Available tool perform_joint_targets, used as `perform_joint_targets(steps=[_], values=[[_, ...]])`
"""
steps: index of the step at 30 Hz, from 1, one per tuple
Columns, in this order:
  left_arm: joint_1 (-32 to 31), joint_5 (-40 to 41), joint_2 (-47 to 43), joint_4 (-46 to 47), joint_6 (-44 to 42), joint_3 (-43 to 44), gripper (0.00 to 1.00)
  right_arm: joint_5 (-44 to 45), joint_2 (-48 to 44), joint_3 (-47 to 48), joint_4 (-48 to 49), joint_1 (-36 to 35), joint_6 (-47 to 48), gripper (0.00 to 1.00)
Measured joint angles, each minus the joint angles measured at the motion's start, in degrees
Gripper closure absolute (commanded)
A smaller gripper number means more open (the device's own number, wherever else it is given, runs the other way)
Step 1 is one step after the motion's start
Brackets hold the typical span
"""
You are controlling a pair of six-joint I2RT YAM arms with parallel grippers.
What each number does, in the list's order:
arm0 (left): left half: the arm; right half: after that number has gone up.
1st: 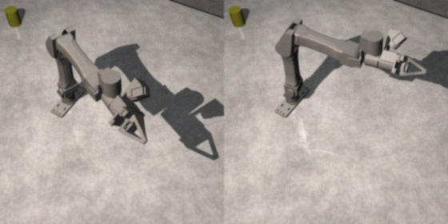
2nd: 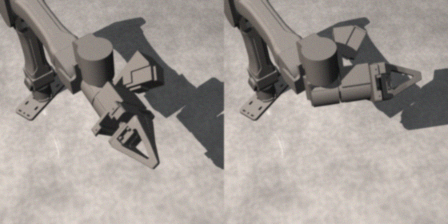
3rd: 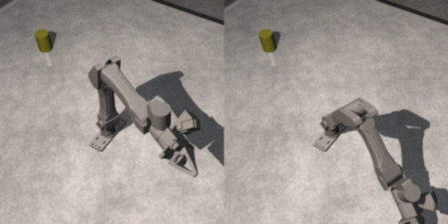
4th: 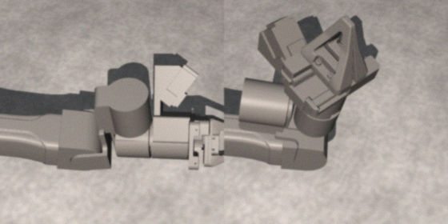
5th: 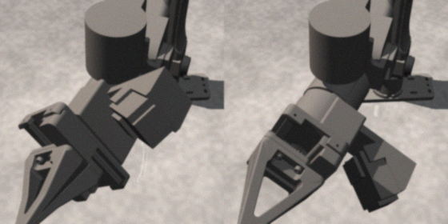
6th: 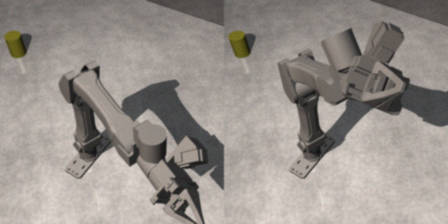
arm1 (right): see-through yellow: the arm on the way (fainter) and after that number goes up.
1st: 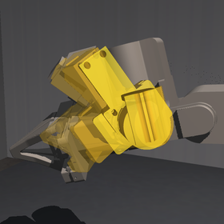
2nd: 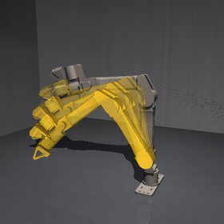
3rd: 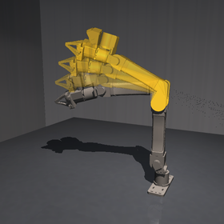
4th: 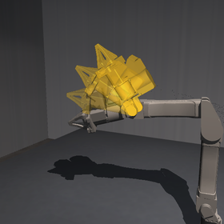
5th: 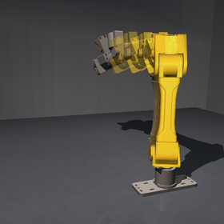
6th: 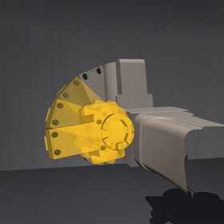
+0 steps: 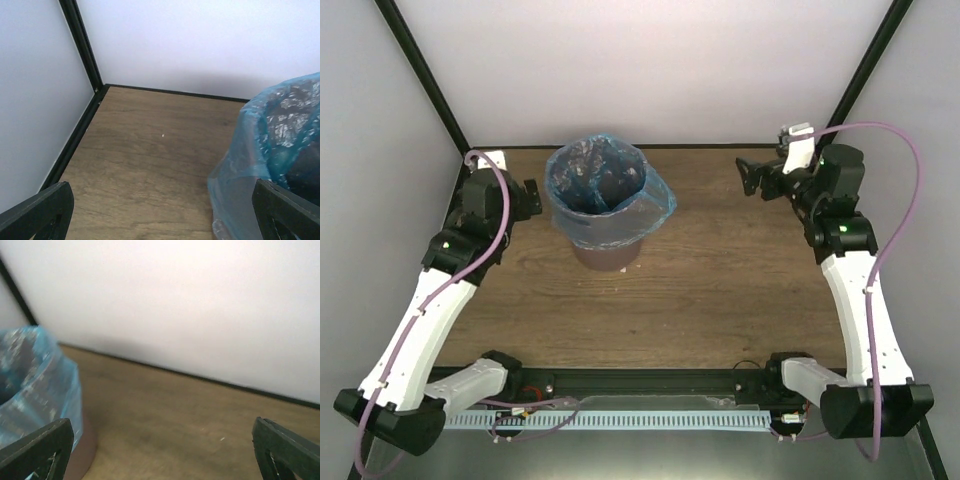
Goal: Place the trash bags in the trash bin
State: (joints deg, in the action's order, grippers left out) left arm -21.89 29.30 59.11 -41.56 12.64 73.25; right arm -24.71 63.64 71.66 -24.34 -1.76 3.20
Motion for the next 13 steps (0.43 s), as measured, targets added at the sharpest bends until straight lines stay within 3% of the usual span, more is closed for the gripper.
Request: perform_joint_targets(steps=[5, 13], values=[[3.2, -1.9, -0.4, 2.5, -1.2, -2.9, 0.00, 7.0, -2.2, 0.0, 4.2, 0.1, -4.2, 0.00], [4.3, -5.9, -3.7, 5.0, -2.9, -5.8, 0.00, 9.8, -2.6, -0.2, 4.4, 0.1, -6.0, 0.00]])
